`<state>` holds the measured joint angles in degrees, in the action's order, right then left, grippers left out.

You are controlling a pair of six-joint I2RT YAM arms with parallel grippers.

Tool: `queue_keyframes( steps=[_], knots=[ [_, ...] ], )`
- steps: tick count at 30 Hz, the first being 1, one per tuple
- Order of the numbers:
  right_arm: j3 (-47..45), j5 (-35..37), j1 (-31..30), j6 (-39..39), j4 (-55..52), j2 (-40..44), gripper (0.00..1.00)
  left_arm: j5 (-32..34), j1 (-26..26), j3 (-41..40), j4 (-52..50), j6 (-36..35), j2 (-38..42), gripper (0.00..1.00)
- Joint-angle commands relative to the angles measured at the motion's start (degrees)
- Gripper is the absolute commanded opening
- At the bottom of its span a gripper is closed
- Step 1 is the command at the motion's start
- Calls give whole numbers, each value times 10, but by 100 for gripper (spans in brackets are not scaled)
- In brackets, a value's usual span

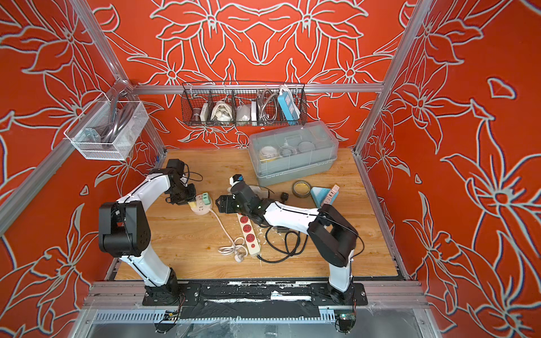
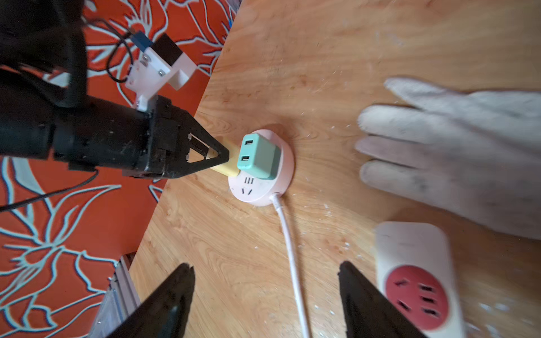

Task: Pull the plug off the socket
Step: Move the socket to the center of the board, then remove the plug from the socket.

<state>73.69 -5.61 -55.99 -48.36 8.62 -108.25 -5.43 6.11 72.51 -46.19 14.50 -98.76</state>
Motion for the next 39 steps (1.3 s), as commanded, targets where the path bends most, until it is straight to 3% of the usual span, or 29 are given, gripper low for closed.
queue_keyframes(
  steps=[1, 8, 14, 22, 30, 34, 39],
  knots=[
    [52, 3, -11, -21, 17, -54, 76, -40, 6, -19, -35, 45, 13, 13],
    [135, -3, -26, -27, 19, -157, 73, -93, 38, -15, -48, 32, 14, 12],
    [176, -4, -27, -50, 40, -213, 79, -122, 49, -19, -45, 26, 9, 11],
    [189, 17, -28, -66, 58, -246, 81, -155, 62, -22, -41, 28, 1, 11],
    [204, -7, -28, -82, 105, -284, 77, -167, 68, -25, -39, 26, -1, 11],
    [205, -7, -28, -98, 131, -292, 71, -166, 68, -27, -36, 26, -1, 10],
    [195, 1, -29, -122, 167, -294, 53, -162, 68, -37, -28, 25, -3, 8]
  ],
)
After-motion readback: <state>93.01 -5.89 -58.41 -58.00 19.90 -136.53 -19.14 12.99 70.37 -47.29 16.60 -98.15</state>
